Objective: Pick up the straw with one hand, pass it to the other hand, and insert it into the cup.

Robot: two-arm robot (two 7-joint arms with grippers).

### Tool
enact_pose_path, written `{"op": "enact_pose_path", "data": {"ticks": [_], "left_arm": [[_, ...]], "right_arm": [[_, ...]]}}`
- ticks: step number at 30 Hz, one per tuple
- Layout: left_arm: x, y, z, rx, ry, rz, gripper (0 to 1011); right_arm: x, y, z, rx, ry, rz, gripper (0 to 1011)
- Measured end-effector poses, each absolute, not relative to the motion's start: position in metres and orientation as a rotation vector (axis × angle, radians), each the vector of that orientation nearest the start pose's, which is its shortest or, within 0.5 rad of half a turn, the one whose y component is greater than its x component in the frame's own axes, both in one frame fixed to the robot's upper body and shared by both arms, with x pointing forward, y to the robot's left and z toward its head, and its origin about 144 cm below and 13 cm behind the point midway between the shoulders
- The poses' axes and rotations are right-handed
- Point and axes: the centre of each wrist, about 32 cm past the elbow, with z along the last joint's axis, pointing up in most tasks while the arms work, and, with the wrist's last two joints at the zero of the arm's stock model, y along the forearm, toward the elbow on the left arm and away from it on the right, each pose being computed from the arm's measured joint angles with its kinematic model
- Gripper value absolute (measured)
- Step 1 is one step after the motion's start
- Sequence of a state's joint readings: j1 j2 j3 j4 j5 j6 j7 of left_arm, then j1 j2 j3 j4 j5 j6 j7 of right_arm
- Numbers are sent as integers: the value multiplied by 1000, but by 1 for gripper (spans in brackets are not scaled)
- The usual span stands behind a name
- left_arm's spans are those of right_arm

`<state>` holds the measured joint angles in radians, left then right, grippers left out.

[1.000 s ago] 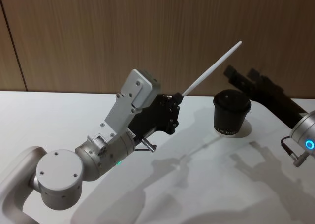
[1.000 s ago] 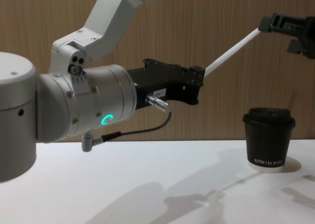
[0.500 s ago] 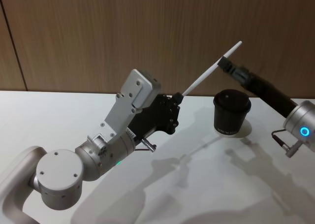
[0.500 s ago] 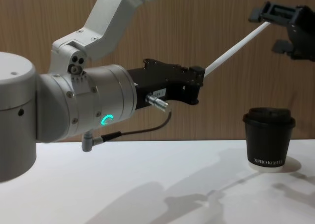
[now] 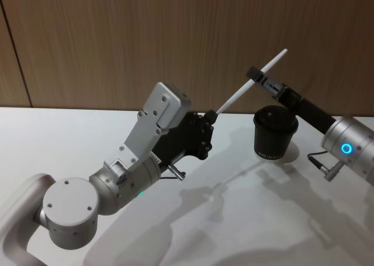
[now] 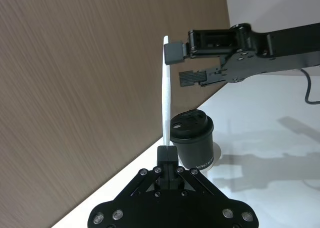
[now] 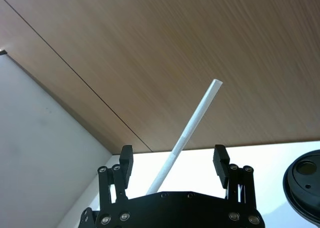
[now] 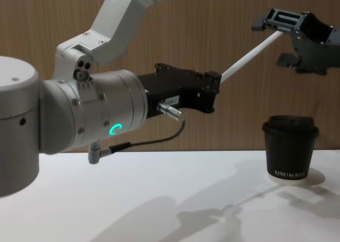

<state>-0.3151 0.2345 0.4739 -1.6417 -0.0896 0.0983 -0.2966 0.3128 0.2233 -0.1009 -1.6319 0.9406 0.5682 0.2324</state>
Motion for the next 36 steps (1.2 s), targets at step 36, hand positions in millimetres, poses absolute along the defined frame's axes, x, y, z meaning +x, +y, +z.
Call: {"op": "enact_pose_path", "data": {"ticks": [36], "left_arm": [[503, 146, 1242, 57, -302, 821, 0]], "right_arm": [[558, -242, 1270, 338, 698, -899, 927]]}}
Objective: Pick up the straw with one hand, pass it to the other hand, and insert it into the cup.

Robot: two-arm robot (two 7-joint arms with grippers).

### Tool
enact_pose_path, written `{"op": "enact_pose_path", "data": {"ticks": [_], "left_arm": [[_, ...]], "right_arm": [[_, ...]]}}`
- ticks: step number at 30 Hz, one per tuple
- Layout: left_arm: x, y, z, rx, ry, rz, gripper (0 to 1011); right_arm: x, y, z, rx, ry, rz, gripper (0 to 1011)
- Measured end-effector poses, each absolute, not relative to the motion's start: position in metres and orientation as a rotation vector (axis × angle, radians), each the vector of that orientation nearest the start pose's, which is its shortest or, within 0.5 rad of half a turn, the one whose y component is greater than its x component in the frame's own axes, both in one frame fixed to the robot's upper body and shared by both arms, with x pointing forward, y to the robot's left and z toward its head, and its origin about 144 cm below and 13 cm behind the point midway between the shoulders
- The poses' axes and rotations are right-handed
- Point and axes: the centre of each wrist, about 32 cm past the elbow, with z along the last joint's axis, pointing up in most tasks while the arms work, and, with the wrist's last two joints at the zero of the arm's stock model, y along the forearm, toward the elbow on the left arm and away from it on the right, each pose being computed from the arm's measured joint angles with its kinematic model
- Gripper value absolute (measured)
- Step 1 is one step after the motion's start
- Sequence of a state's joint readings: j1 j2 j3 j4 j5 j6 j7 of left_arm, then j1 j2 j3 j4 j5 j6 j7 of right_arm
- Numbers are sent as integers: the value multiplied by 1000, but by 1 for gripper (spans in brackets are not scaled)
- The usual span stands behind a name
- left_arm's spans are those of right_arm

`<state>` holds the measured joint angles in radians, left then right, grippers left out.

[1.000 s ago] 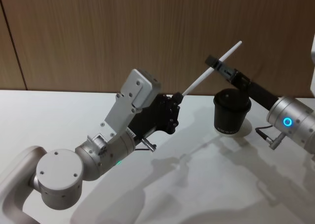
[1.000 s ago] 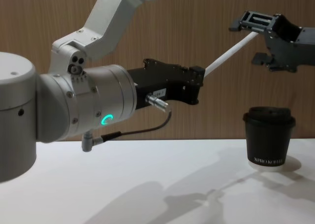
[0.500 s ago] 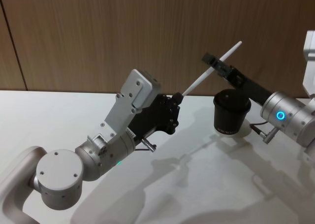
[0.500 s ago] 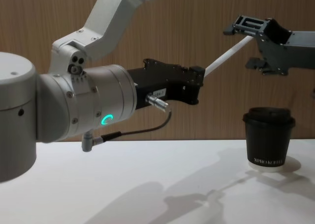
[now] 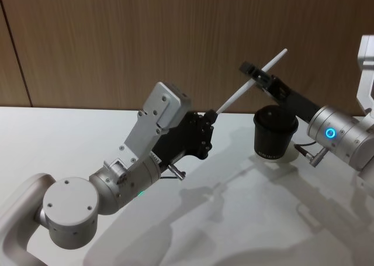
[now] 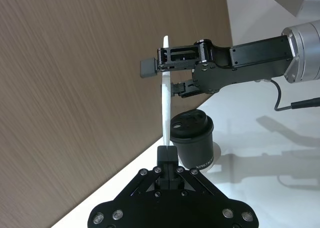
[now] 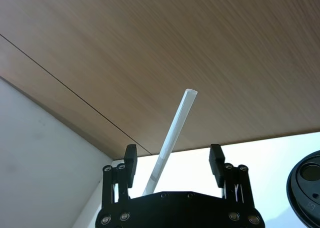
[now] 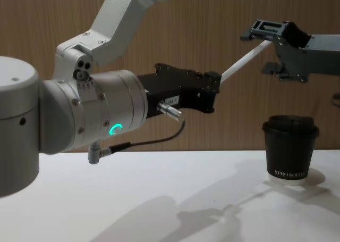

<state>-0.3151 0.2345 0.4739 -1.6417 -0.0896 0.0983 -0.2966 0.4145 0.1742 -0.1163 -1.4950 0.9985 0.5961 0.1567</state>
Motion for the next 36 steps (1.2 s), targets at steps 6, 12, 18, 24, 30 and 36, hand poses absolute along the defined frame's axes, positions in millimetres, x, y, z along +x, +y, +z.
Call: {"op": "enact_pose_path", "data": {"ticks": [6, 12, 18, 24, 30, 36], "left_arm": [[503, 146, 1242, 57, -302, 821, 0], [503, 146, 1242, 57, -302, 821, 0], [503, 146, 1242, 57, -302, 821, 0], [503, 146, 1242, 57, -302, 821, 0], [503, 146, 1242, 57, -302, 821, 0], [503, 146, 1242, 57, -302, 821, 0]], "right_arm": [[559, -242, 1271, 340, 702, -900, 759], [560, -242, 1271, 340, 705, -901, 563], [560, -241, 1271, 340, 705, -902, 387], [561, -241, 1271, 341, 707, -902, 190], [561, -241, 1271, 341, 707, -902, 80], [561, -241, 1271, 341, 707, -903, 46]]}}
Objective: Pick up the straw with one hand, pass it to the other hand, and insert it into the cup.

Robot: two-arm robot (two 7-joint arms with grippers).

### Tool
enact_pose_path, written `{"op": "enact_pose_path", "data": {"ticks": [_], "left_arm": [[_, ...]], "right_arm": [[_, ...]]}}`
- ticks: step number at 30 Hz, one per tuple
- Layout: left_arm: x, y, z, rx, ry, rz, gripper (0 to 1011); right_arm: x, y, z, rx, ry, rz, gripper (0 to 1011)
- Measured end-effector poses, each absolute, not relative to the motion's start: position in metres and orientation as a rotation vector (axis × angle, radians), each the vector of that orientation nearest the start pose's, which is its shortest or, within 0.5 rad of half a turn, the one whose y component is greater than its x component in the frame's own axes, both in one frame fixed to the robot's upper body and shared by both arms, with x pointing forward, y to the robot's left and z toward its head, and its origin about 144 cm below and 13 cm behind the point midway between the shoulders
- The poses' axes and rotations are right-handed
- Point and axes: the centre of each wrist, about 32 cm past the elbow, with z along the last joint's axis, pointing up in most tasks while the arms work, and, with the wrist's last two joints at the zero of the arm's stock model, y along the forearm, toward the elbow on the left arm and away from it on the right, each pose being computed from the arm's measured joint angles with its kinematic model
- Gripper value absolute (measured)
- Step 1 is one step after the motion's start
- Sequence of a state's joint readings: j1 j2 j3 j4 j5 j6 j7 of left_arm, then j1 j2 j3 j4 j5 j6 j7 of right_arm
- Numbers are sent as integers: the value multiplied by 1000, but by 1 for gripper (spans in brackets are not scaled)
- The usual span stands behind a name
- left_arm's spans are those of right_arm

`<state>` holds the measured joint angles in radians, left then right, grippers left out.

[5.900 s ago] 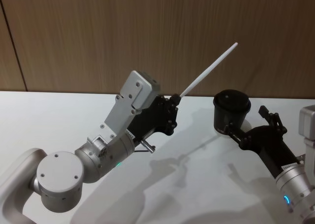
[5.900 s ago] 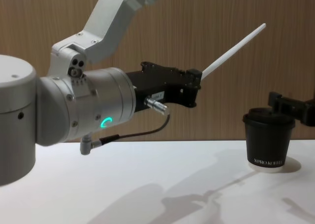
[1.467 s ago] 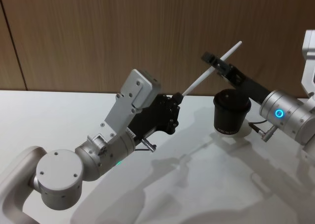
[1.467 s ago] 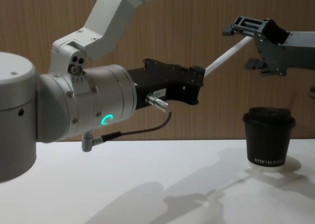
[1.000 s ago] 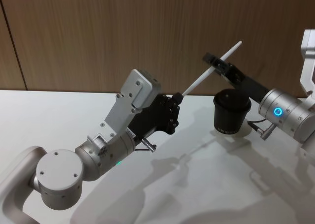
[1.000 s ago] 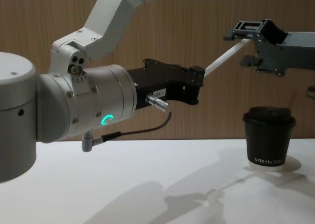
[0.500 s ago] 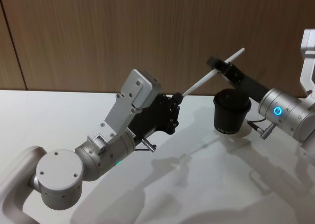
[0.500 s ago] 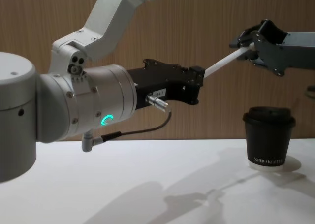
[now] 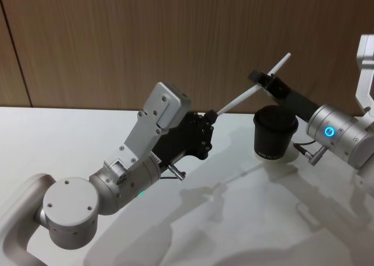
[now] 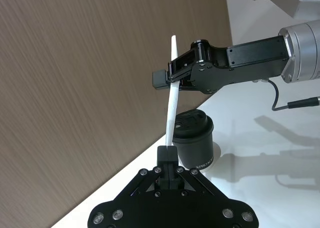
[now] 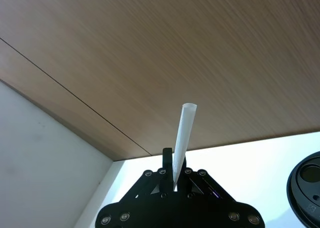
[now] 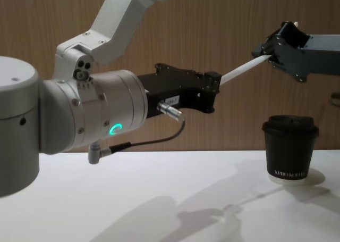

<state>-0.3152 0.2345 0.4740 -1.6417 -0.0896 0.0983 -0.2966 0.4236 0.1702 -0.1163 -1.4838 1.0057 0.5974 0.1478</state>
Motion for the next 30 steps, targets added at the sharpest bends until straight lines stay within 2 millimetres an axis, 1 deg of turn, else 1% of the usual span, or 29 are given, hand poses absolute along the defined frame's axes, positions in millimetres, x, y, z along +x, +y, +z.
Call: {"op": "enact_pose_path", "data": {"ticks": [9, 16, 19, 23, 24, 25, 26, 27, 30], "left_arm": [[503, 146, 1242, 57, -302, 821, 0], [503, 146, 1242, 57, -302, 820, 0], [503, 146, 1242, 58, -302, 821, 49], [503, 146, 1242, 58, -302, 821, 148], [503, 146, 1242, 58, -302, 821, 203], [503, 146, 1242, 57, -302, 821, 237], [503, 146, 1242, 57, -302, 821, 237], [503, 146, 1242, 57, -302, 821, 291], [503, 146, 1242, 57, -302, 821, 400]], "right_arm": [[561, -241, 1271, 341, 707, -903, 1], [561, -241, 1271, 341, 707, -903, 1], [561, -242, 1271, 345, 705, -907, 1], [560, -241, 1270, 350, 698, -909, 1], [560, -240, 1270, 351, 695, -910, 1], [560, -240, 1270, 355, 683, -911, 1], [560, -240, 1270, 355, 683, -911, 1], [559, -239, 1270, 358, 672, -912, 1], [559, -239, 1270, 362, 642, -913, 1]]}}
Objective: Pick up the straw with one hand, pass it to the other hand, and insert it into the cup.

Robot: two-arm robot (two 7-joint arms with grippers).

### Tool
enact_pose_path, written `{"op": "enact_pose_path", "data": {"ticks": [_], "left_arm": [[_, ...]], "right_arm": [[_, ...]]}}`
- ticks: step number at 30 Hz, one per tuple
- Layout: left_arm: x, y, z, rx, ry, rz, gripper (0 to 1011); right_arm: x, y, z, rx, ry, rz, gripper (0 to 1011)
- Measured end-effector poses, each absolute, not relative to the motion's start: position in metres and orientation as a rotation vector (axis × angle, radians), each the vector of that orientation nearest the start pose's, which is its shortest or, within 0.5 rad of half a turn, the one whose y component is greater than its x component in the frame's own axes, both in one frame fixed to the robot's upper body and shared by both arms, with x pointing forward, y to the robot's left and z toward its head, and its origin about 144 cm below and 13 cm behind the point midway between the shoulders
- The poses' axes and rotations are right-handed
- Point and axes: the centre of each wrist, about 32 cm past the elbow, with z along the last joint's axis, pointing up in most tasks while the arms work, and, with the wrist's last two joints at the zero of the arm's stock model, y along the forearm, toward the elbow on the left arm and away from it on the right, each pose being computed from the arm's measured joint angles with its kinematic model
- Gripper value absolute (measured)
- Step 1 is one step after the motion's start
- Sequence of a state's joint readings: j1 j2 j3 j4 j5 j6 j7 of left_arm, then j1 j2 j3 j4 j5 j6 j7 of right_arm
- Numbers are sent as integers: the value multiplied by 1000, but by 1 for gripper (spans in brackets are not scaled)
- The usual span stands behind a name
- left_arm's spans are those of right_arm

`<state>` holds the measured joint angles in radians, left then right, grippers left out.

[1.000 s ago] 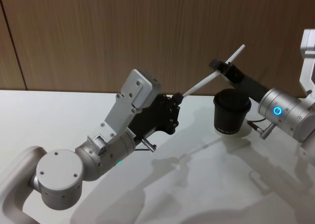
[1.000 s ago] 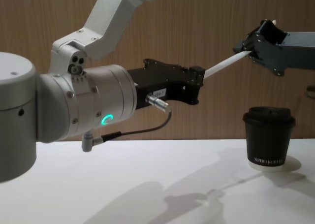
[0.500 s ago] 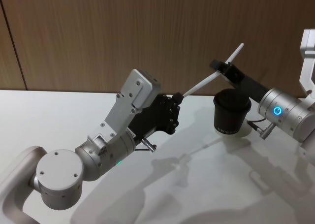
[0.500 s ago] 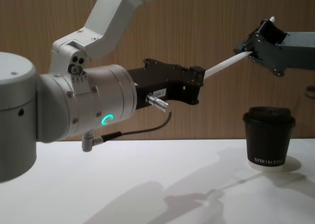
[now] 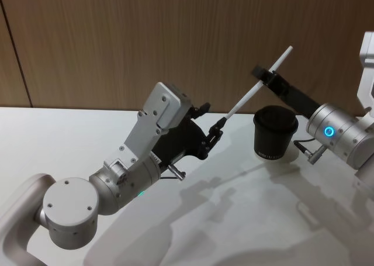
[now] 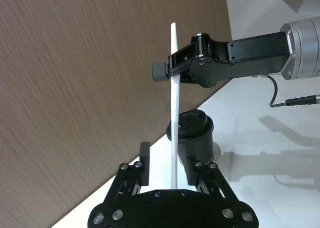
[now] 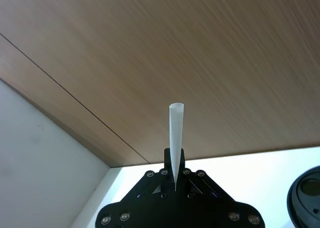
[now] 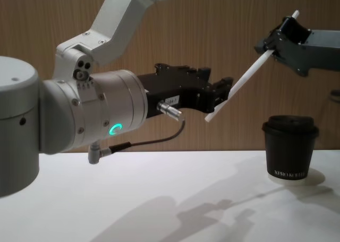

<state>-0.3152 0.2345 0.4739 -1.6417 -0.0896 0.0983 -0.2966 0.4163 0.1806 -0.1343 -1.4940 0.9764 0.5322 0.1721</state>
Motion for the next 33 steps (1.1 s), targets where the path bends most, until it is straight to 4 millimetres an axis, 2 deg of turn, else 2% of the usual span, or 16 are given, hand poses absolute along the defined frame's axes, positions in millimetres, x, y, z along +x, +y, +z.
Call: {"op": "enact_pose_path", "data": {"ticks": [3, 4, 6, 7, 10, 11, 19, 21, 33], "left_arm": [[503, 146, 1242, 57, -302, 821, 480], [503, 146, 1242, 57, -302, 821, 542], [503, 146, 1242, 57, -302, 821, 562], [503, 146, 1242, 57, -302, 821, 624], [503, 146, 1242, 57, -302, 821, 695], [503, 146, 1242, 57, -302, 821, 762], [503, 146, 1242, 57, -302, 821, 973], [503, 146, 1242, 57, -302, 821, 1003], [503, 146, 1242, 57, -302, 821, 1003]], "right_arm": [[558, -239, 1270, 365, 605, -914, 1], [558, -239, 1270, 367, 593, -915, 1], [558, -239, 1271, 368, 576, -916, 1], [558, -239, 1271, 370, 563, -917, 1], [558, -241, 1272, 374, 506, -920, 1], [558, -241, 1272, 373, 494, -920, 1], [559, -248, 1277, 375, 363, -921, 1], [560, -250, 1279, 372, 320, -920, 1], [569, -269, 1296, 311, 86, -898, 1]]}}
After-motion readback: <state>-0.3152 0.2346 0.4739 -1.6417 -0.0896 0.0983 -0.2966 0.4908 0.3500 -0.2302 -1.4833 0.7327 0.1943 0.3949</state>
